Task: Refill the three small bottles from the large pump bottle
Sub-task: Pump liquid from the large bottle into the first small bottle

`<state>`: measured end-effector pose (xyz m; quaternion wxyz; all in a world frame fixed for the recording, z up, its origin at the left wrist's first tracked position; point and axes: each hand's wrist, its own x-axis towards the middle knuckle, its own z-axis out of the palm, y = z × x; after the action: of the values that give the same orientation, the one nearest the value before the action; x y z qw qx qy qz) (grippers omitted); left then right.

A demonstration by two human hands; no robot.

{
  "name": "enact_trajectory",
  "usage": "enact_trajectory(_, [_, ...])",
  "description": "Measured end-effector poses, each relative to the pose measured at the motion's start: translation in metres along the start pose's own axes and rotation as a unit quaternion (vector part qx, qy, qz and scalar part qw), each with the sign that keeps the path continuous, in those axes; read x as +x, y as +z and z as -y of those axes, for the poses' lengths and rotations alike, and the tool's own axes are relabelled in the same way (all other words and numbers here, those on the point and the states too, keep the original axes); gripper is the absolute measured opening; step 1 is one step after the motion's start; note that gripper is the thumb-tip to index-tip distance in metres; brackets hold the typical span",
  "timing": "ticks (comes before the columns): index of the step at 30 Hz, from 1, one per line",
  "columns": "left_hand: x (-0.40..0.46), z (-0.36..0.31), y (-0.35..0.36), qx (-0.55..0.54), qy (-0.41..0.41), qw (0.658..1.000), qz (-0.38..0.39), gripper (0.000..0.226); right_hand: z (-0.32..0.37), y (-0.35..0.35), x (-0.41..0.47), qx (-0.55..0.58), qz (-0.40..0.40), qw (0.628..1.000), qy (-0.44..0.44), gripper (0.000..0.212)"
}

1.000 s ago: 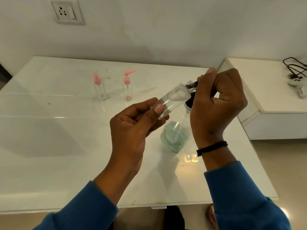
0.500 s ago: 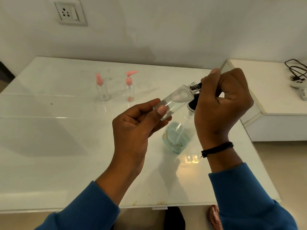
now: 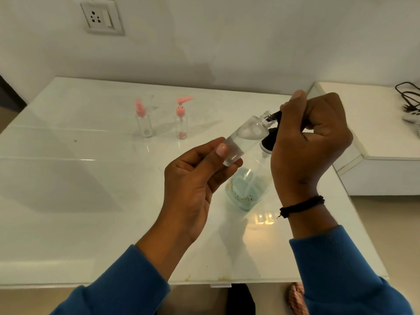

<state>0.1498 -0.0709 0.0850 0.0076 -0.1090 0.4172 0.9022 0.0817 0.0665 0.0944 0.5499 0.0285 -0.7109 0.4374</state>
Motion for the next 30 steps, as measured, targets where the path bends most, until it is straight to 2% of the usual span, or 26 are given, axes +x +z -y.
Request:
enact_trajectory(22, [0.003,0.003,-0.006,-0.082,-0.103,0.99,0.043,0.038,0.005,-0.001,0.006,-0.004,0.012,1.0,0.017,0.04])
enact_trajectory(26, [0.004,0.004,-0.009,-0.096,-0.115,0.988,0.045,0.035,0.013,-0.002,0.009,-0.01,0.045,0.999,0.011,0.034])
enact_trajectory(30, [0.006,0.001,-0.012,-0.123,-0.132,0.983,0.037,0.033,0.023,-0.005,0.012,-0.066,0.136,0.987,-0.047,0.029])
